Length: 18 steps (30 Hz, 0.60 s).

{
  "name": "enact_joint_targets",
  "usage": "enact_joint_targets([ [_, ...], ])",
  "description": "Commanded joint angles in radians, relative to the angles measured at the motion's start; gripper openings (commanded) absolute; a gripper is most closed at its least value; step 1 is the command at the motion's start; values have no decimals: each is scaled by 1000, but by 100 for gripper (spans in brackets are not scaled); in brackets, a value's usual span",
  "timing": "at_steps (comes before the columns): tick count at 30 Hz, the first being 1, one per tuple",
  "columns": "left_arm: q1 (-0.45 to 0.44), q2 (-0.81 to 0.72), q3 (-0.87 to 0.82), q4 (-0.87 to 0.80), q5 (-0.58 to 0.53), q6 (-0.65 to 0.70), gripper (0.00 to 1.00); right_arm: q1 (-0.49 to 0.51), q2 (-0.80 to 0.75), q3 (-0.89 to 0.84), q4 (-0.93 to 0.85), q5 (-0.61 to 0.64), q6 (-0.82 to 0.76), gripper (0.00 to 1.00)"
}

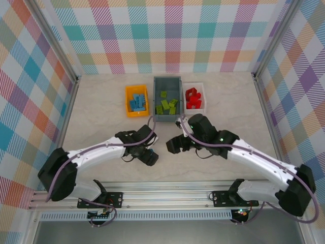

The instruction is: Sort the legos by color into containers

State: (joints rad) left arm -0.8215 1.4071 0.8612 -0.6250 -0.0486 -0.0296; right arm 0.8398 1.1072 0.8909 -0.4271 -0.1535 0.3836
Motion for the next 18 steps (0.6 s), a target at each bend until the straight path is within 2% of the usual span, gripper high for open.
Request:
enact_joint_targets([
  [1, -8, 77, 53, 20, -67, 131, 85, 5, -123, -36, 36, -41, 81, 79],
  [7, -9, 189, 82, 63, -89, 180, 82, 6, -232, -35, -53, 2, 97, 79],
  [12, -10, 256, 98, 80, -70, 156, 63, 5, -218, -32, -62, 5, 105, 78],
  [18, -9, 220, 96, 97, -97, 117, 35, 5, -211, -40, -46, 14, 113, 78],
])
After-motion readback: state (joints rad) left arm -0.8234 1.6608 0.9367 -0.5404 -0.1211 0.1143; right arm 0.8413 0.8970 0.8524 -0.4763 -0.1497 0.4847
